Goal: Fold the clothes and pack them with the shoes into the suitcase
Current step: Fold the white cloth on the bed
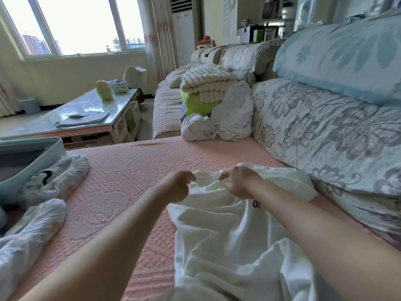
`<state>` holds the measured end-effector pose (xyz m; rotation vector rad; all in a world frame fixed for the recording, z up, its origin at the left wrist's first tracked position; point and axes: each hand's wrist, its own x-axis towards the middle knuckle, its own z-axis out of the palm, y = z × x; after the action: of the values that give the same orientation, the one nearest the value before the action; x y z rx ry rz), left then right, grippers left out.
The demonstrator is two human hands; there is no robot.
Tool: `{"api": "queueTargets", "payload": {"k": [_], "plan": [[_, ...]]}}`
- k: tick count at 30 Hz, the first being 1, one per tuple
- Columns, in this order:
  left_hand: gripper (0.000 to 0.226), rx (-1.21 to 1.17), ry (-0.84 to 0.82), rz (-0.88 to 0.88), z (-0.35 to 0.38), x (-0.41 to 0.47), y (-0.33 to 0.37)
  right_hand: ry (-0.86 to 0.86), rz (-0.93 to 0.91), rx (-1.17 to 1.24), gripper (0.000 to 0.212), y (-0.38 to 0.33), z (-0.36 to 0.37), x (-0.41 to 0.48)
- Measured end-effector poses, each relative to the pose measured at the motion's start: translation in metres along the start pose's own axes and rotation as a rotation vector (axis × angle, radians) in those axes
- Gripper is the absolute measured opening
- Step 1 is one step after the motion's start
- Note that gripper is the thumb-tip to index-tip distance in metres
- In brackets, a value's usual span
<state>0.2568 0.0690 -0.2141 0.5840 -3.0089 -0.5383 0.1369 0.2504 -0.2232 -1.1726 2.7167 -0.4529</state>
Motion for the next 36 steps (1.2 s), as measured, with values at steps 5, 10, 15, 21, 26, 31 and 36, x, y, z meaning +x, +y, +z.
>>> {"api": "queueTargets", "payload": {"k": [5,10,15,21,26,31,36], "plan": [[0.077,0.231,-0.048,-0.068,0.021,0.046,-0.038,-0.043,-0.041,-0.035,0.054,-0.003,0.024,0.056],[0.066,0.31,-0.104,-0.168,0.026,0.074,-0.067,-0.074,-0.042,-0.033,0.092,-0.016,0.058,0.101],[0.01,0.09,0.143,0.005,0.024,0.078,-0.064,0.035,-0.066,-0.119,0.065,-0.023,0.051,0.106],[0.019,-0.221,0.312,0.146,0.011,0.066,-0.014,0.199,-0.082,0.141,0.015,0.023,0.01,0.075],[0.021,-0.182,0.083,0.207,0.023,0.04,0.037,0.099,-0.029,-0.049,0.018,0.081,-0.018,0.017],[0.016,-0.286,-0.349,0.327,0.051,-0.009,0.091,-0.123,0.051,-0.476,0.006,0.098,-0.024,-0.028],[0.022,-0.263,0.113,0.251,0.06,-0.002,0.088,-0.123,0.106,-0.401,0.042,0.076,-0.034,-0.039]]}}
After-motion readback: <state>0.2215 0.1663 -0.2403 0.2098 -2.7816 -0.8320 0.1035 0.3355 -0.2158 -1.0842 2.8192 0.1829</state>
